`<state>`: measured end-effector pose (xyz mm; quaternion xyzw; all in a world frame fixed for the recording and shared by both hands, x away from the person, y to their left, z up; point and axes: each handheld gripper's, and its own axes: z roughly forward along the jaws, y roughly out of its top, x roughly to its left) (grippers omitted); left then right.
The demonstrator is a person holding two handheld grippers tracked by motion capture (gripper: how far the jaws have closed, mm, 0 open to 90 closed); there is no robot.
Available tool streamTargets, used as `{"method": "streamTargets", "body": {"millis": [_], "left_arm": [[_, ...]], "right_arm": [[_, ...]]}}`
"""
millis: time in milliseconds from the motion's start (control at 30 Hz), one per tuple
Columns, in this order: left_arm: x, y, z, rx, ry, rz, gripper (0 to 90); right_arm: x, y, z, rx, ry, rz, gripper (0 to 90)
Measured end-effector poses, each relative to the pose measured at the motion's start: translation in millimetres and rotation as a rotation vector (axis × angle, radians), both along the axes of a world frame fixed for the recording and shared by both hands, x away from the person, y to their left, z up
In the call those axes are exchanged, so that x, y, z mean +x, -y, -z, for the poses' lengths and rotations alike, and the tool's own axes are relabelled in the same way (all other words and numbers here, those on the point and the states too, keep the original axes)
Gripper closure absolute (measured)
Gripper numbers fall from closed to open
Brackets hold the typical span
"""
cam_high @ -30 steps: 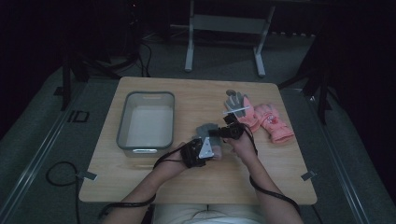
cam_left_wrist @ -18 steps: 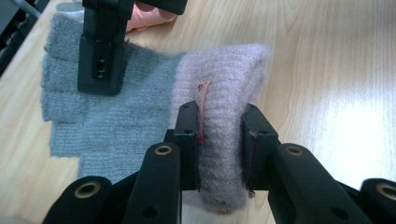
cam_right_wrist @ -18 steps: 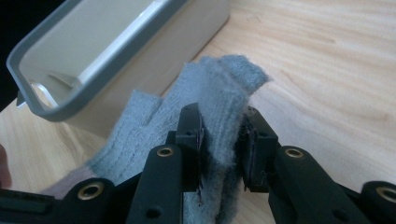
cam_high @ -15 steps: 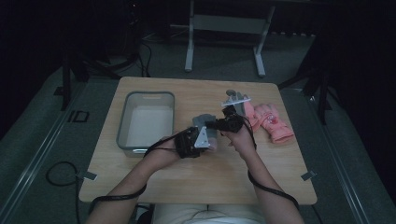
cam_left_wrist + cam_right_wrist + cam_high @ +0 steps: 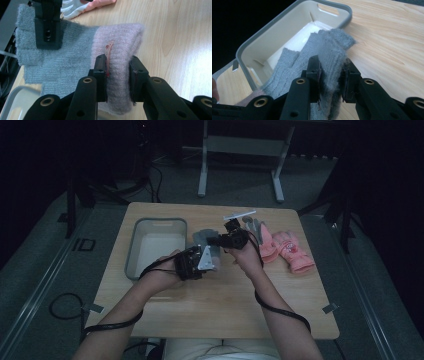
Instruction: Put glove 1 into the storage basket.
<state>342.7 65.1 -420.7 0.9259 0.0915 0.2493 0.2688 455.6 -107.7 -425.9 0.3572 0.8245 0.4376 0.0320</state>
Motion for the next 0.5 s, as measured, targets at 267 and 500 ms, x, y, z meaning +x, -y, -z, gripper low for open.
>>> {"method": "streamTargets", "body": {"millis": [267,500], "left_arm": [[0.5,-30.1,-8.6,0.002,-0.002,-0.030,71.8],[-2.3,-58.5,-13.9,0.020,-0.004,-0.058,71.8]], "right_arm": [[4.4,-33.4,-8.7,-0.007,0.009,-0.029,72.6],[6.3,-64.0,-11.1,-0.005,0.013,-0.061,72.6]]}}
